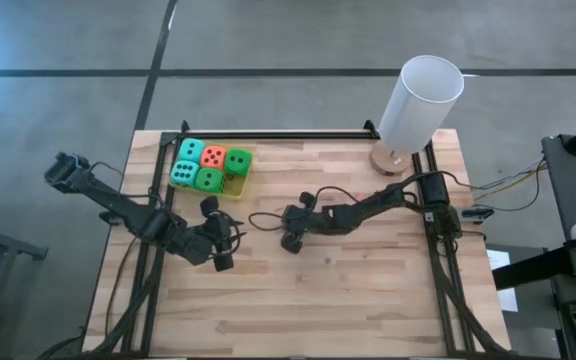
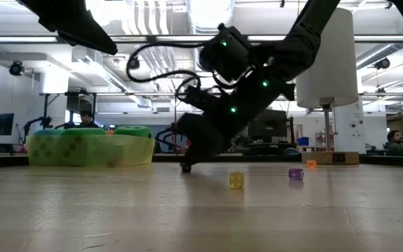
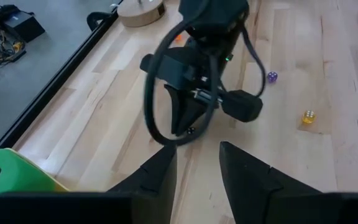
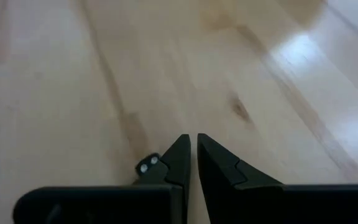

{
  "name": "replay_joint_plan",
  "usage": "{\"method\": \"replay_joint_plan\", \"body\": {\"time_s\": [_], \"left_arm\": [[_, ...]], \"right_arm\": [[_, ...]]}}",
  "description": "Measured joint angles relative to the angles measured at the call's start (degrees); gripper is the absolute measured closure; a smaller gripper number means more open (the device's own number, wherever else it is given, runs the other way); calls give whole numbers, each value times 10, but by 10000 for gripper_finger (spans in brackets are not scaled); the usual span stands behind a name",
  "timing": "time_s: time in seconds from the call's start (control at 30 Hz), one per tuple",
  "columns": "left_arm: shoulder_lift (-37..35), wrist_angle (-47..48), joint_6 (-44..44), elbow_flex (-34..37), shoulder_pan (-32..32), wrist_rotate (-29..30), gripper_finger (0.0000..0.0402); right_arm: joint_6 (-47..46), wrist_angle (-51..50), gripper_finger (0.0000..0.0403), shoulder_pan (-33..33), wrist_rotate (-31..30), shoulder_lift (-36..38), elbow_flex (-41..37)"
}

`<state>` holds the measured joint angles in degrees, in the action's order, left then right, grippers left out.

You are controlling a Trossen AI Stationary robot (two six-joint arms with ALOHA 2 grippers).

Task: Pick & Place Dice
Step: Put the black small die into the yellow container

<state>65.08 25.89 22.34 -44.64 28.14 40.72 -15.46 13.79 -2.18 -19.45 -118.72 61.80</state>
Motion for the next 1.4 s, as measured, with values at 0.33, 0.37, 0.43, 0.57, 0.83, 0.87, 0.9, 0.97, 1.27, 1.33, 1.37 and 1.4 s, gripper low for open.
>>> {"method": "replay_joint_plan", "body": {"time_s": [0.33, 0.37, 0.43, 0.57, 0.83, 0.87, 0.9, 0.97, 1.27, 1.33, 1.37, 1.4], "left_arm": [[0, 0, 0, 0, 0, 0, 281], [0, 0, 0, 0, 0, 0, 281], [0, 0, 0, 0, 0, 0, 281], [0, 1, 0, 0, 0, 0, 278], [1, -3, 0, 0, 0, 0, 281], [2, -8, -1, 0, 0, 0, 281], [6, -9, -9, 0, -1, 0, 281], [21, -23, -40, 0, -1, 0, 279], [102, -155, -90, -2, -27, -14, 276], [116, -176, -57, -2, -42, -30, 278], [125, -173, -40, -1, -49, -39, 279], [135, -173, -23, -1, -57, -47, 279]], "right_arm": [[61, -67, 375, -38, -33, 8, 57], [64, -82, 374, -42, -45, 15, 58], [67, -97, 374, -49, -66, 33, 61], [71, -103, 374, -69, -84, 85, 36], [61, -103, 374, -118, -92, 229, -54], [59, -104, 374, -124, -92, 244, -64], [57, -100, 374, -132, -92, 260, -73], [56, -103, 374, -145, -92, 289, -93], [55, -101, 374, -191, -91, 358, -134], [56, -106, 374, -197, -91, 366, -137], [56, -104, 374, -201, -90, 370, -136], [56, -104, 374, -204, -90, 373, -136]]}}
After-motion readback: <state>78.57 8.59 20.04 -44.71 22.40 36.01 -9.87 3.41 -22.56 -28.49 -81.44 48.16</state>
